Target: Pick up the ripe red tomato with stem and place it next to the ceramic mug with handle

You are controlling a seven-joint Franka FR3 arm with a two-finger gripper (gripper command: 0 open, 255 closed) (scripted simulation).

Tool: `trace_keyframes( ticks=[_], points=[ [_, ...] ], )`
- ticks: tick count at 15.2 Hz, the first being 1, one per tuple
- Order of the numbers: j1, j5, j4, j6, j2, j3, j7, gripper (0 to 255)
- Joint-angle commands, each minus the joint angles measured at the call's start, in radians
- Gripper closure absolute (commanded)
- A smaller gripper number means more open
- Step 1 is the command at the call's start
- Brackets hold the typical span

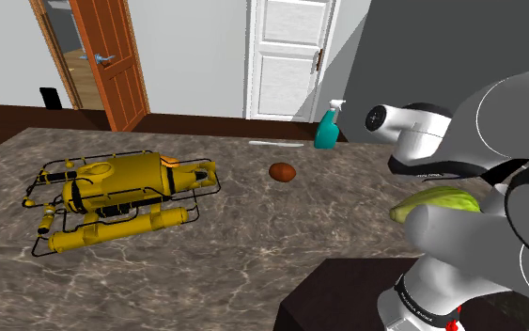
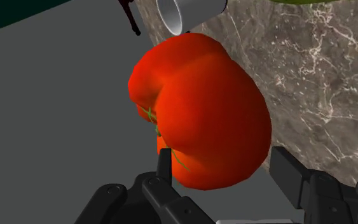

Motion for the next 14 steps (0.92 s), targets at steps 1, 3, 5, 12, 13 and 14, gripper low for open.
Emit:
trace_keyframes(
  ticks=[1,3,5,12,13,14],
  points=[
    [-0.074,-0.094,0.011,0.069,0.035,-0.038,0.022,255],
    [-0.145,-0.188,0.031,0.128,0.077,-0.072,0.049,255],
    [-0.214,-0.283,0.061,0.179,0.128,-0.102,0.081,255],
    [-0.279,-0.416,0.072,0.204,0.218,-0.085,0.212,255],
    [-0.284,-0.43,0.07,0.201,0.23,-0.077,0.234,255],
    [-0.288,-0.444,0.068,0.198,0.242,-0.07,0.256,255]
  ],
)
